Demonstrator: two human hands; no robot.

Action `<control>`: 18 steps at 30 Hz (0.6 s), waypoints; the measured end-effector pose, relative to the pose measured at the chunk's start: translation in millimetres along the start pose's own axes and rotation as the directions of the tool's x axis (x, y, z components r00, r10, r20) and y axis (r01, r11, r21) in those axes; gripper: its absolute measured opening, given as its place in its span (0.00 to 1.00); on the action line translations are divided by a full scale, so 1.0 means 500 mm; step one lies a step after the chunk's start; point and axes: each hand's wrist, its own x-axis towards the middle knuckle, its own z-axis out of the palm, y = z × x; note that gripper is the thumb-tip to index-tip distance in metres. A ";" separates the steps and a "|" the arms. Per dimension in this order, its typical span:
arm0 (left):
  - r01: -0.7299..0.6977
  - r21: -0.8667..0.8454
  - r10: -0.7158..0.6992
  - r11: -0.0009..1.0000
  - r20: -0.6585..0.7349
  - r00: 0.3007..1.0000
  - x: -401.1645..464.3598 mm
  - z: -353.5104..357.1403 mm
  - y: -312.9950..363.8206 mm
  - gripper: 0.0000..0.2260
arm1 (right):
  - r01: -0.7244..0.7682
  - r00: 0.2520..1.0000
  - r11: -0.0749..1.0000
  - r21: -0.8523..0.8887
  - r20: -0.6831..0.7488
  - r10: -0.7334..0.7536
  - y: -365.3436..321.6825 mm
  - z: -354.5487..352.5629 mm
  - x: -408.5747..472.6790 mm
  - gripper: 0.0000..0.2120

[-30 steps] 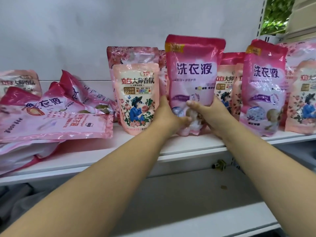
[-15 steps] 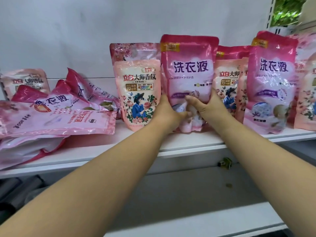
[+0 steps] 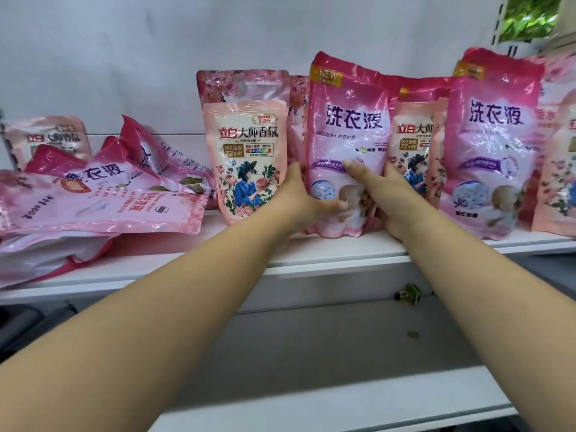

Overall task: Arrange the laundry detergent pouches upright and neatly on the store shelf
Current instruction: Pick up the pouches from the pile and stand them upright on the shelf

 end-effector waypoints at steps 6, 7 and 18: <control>0.017 0.098 -0.018 0.995 0.008 1.000 -0.016 -0.009 -0.004 0.41 | -0.031 1.000 0.999 -0.008 -0.005 0.031 -0.006 0.000 -0.006 0.57; 0.024 0.105 -0.026 0.994 0.013 1.000 -0.018 -0.009 -0.004 0.41 | -0.029 1.000 1.000 0.005 -0.012 0.029 -0.007 -0.001 -0.009 0.57; 0.060 -0.033 -0.059 0.998 0.039 0.998 -0.014 0.013 0.004 0.40 | 0.146 0.967 0.989 0.002 -0.210 -0.143 -0.033 -0.006 -0.023 0.08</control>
